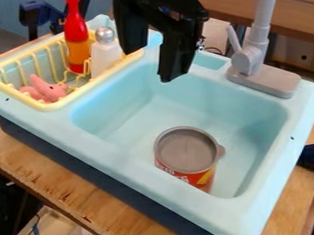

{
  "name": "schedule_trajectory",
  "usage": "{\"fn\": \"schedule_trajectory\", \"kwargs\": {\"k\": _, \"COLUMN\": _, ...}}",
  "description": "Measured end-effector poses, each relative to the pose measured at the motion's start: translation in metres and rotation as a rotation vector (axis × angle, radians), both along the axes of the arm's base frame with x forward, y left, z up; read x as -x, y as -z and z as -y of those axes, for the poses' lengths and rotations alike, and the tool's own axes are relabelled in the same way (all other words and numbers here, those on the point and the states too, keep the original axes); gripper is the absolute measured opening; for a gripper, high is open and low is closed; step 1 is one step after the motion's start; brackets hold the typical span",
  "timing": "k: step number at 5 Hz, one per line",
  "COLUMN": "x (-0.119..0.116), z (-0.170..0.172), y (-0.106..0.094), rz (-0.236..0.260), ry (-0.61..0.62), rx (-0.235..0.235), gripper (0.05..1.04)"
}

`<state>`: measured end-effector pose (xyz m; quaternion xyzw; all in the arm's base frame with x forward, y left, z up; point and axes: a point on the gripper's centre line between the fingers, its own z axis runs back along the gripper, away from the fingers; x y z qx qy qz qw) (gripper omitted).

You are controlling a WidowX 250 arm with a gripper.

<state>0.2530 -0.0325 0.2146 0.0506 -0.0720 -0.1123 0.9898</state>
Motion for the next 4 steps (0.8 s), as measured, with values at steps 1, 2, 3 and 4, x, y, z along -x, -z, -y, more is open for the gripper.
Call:
{"fn": "schedule_trajectory", "kwargs": {"k": 1, "x": 0.001, "z": 0.000, "y": 0.006, "rz": -0.026, "ry": -0.003, "rx": -0.003, "gripper": 1.000}}
{"fn": "schedule_trajectory", "kwargs": {"k": 2, "x": 0.004, "z": 0.018, "y": 0.008, "rz": -0.029, "ry": 0.021, "rx": 0.016, "gripper": 1.000}}
{"fn": "schedule_trajectory", "kwargs": {"k": 3, "x": 0.011, "z": 0.027, "y": 0.020, "rz": -0.066, "ry": -0.039, "rx": 0.070, "gripper": 1.000}}
{"fn": "schedule_trajectory", "kwargs": {"k": 4, "x": 0.011, "z": 0.035, "y": 0.034, "rz": -0.107, "ry": -0.056, "rx": 0.119, "gripper": 1.001}}
